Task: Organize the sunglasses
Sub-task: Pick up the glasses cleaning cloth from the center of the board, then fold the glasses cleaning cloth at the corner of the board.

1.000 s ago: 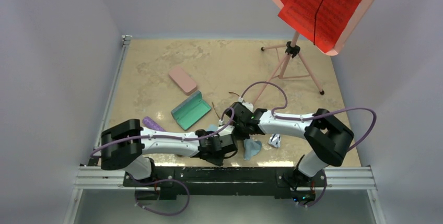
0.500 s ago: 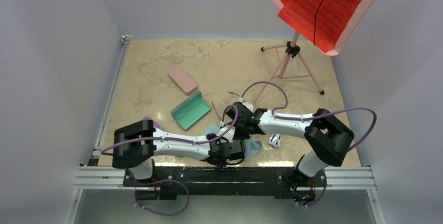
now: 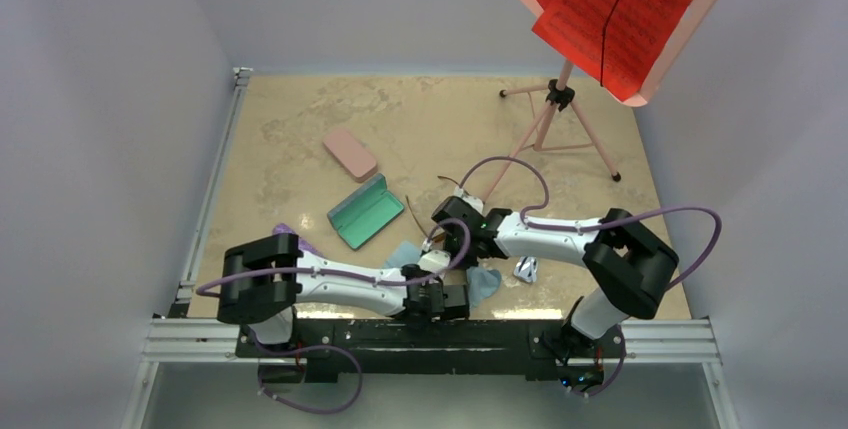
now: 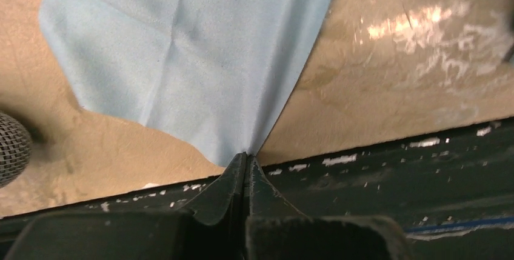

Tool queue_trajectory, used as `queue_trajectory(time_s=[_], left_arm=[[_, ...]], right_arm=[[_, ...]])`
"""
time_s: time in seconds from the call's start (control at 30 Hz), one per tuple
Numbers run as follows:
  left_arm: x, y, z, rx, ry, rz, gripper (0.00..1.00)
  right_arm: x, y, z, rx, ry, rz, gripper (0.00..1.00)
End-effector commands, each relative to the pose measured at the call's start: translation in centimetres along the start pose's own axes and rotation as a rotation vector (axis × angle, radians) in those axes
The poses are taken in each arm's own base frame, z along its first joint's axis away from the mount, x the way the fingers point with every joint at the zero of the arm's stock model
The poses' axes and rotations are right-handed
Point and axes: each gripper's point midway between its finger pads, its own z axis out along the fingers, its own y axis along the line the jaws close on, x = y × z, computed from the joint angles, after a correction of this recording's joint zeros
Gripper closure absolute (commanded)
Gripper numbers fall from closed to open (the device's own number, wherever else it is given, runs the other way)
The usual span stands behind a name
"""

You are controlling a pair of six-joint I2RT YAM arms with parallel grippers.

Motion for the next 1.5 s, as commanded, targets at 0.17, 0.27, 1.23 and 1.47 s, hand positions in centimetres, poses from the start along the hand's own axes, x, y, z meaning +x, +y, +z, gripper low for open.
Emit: queue_trajectory(time_s=[0.17,0.27,1.23,1.47], left_arm=[[-0.7,-0.1,-6.4,0.195,-0.013,0.199,1.00],[-0.4,-0.6,-9.0,0.328,-0.005,0.225,1.00],[-4.3,5.3,-6.4,0.210,-0.005,0.106,1.00],[-4.7,7.2,-4.4,0.100,0.005,0.110,1.00]], right_arm=[[-0.7,2.8,-5.7,-0.176,-0.075,-0.081,1.00],[-0.3,3.4,-7.9,-0.266,-0.067,-0.079,1.00],[-3.5,4.9,-7.6,-0.193,-0.122,-0.034,1.00],[-4.3,6.5,-5.6,-0.165,-0.100,-0.053,1.00]])
